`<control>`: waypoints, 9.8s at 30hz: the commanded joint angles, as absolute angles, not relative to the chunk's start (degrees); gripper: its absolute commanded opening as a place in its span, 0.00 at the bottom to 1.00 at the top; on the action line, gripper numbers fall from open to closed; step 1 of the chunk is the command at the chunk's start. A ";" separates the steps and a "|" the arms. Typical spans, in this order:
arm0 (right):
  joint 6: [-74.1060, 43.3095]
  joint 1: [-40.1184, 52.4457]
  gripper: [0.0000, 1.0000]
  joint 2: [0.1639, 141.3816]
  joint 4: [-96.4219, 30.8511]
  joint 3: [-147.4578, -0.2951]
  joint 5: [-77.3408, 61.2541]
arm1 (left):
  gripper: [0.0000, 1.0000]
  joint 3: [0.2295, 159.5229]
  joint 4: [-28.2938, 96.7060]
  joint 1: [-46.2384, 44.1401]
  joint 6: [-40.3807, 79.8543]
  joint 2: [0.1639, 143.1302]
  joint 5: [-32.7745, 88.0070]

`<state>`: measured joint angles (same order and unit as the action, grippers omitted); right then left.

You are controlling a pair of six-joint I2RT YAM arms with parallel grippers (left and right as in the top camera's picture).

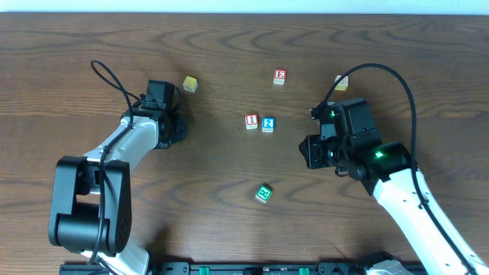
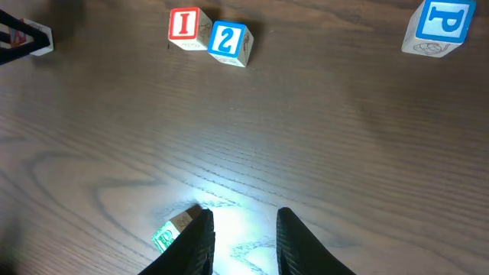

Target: Spell out Ai2

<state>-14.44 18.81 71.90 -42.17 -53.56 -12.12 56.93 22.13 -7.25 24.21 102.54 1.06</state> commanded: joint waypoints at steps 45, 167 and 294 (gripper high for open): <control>-16.73 18.28 0.27 75.05 -37.63 -53.49 -12.08 | 0.05 83.26 32.58 -27.57 14.83 117.99 3.62; -35.24 9.80 0.01 110.76 0.69 -53.52 -40.84 | 0.06 77.71 23.97 -10.92 26.48 123.04 40.16; -25.96 23.68 0.53 16.99 -64.18 -45.28 -19.11 | 0.68 48.90 50.65 -38.65 27.38 40.07 0.64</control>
